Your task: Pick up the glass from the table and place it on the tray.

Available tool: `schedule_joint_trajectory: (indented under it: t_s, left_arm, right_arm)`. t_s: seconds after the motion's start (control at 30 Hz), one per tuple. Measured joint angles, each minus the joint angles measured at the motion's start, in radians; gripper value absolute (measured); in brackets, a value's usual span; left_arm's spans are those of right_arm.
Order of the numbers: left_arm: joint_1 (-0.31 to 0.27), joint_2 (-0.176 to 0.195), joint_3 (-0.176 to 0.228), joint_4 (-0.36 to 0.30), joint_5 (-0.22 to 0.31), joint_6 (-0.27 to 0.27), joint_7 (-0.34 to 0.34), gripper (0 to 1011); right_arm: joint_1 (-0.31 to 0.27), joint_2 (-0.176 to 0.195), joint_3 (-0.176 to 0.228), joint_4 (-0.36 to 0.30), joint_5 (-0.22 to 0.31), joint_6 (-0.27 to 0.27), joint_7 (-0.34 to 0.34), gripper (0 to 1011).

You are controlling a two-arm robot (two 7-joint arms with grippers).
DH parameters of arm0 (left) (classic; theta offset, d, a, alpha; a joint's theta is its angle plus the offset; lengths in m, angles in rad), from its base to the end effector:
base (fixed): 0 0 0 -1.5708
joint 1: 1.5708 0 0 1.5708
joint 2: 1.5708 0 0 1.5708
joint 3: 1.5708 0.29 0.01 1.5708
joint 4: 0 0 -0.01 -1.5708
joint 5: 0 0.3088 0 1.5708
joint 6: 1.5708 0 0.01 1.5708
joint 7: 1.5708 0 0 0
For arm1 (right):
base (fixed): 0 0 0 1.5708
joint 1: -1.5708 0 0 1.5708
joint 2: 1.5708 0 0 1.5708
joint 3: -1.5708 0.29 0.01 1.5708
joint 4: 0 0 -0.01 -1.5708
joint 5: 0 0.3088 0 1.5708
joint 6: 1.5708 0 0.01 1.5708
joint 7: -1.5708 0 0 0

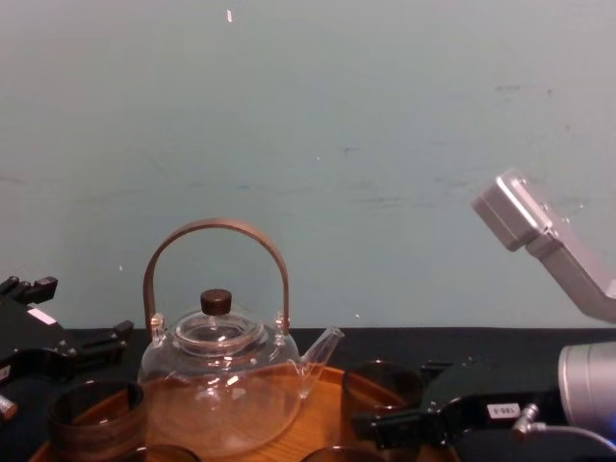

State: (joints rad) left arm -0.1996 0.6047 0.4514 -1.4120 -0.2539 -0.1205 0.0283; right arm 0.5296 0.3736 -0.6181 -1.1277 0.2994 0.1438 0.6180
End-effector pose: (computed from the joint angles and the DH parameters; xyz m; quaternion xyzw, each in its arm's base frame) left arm 0.3581 0.0827 -0.3022 0.1415 -0.1325 0.5799 0.7913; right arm 0.4428 -0.0010 -0.2841 -0.1985 0.0242 -0.2956 0.9341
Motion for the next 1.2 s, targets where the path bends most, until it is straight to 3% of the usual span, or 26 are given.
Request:
schedule_joint_trajectory:
  t_s: [0.93, 1.1, 1.2]
  left_arm:
    - [0.000, 0.000, 0.000, 0.000, 0.000, 0.000, 0.000, 1001]
    - [0.000, 0.000, 0.000, 0.000, 0.000, 0.000, 0.000, 1001]
    - [0.000, 0.000, 0.000, 0.000, 0.000, 0.000, 0.000, 1001]
  right_arm:
    - [0.000, -0.015, 0.008, 0.022, -0.027, 0.001, -0.011, 902]
    - [0.000, -0.015, 0.008, 0.022, -0.027, 0.001, -0.011, 997]
    - [0.000, -0.015, 0.008, 0.022, -0.026, 0.002, -0.011, 1002]
